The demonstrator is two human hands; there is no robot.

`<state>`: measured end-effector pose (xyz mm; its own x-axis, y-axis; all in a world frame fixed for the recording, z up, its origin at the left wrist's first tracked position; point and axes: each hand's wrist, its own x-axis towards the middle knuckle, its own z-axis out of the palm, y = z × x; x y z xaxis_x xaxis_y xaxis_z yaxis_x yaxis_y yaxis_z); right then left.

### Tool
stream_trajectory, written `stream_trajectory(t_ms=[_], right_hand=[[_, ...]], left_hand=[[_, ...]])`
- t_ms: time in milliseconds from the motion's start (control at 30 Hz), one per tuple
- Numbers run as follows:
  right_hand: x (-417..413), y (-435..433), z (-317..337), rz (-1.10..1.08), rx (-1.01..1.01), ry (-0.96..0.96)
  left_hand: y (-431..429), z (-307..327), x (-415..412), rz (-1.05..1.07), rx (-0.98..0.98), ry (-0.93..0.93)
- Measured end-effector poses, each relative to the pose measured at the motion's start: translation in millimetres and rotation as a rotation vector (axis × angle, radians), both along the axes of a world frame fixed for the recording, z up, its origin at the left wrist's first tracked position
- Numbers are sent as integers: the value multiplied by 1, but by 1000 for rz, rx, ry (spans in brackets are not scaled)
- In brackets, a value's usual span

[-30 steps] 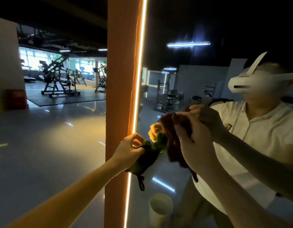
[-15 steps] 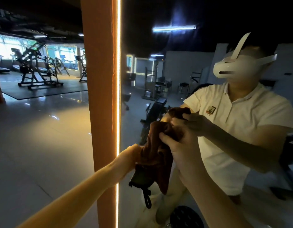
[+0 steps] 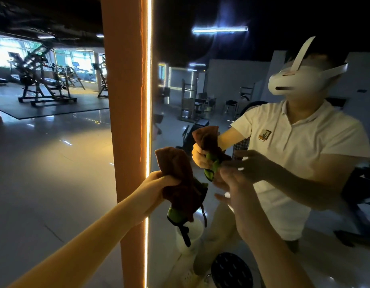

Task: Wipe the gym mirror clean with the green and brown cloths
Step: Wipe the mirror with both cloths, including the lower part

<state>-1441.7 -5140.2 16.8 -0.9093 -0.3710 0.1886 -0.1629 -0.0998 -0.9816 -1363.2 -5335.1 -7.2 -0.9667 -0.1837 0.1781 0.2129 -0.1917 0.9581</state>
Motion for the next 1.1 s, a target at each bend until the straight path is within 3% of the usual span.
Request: stream_trajectory(t_ms=[100,200,367,500,600,700,867,967,1100], right_hand=[[10,-12,-16,120,73,-214],[20,-22,-26,249,-123,-394],[28,-9,-26,315,-266,-409],[23,0,-14,206,-212,-370],[17,11,9,30,-170,-216],[11,25,49,-98,-151,28],[-6,41,123,-264,-47,558],[-24,50,170,-540,83,970],[-38,59,235,-782,270,1464]], left_hand=[[4,4,-5,-3,78,25],[15,10,-7,-26,84,20],[18,21,-6,-9,-49,2],[11,36,0,-5,-58,-22],[3,63,-3,101,-66,-29],[-10,103,-15,308,-223,17],[-16,177,-39,771,-546,476],[-15,227,-55,884,-698,736],[-5,286,-80,1044,-894,916]])
